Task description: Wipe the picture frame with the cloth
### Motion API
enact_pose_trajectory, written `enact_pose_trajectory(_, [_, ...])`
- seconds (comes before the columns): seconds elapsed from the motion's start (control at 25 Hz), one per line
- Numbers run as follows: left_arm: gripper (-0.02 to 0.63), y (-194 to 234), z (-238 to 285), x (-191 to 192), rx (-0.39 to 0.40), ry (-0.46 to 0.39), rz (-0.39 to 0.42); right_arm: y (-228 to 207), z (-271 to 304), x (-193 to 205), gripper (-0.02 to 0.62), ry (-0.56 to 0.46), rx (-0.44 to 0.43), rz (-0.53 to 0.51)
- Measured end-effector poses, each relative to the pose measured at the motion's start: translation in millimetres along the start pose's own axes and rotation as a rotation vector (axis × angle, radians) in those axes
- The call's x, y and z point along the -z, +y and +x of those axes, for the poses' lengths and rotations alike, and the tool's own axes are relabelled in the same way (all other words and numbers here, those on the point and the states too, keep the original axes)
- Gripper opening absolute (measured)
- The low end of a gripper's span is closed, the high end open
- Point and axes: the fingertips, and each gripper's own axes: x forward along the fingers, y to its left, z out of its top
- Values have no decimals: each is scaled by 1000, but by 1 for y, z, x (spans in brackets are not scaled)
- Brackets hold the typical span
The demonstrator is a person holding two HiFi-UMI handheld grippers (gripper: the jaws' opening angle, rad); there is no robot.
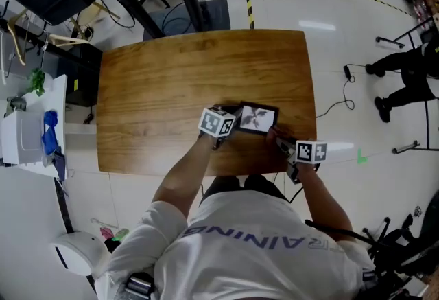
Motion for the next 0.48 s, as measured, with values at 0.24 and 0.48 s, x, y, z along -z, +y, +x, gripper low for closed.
enact_pose_trajectory(0.24, [8, -7, -10, 14, -76, -7, 3, 13, -30, -13, 115, -181, -81, -25])
enact_pose_trajectory(0.48, [8, -47, -89, -59, -92, -344, 32, 35, -118, -114, 115, -556, -75, -208])
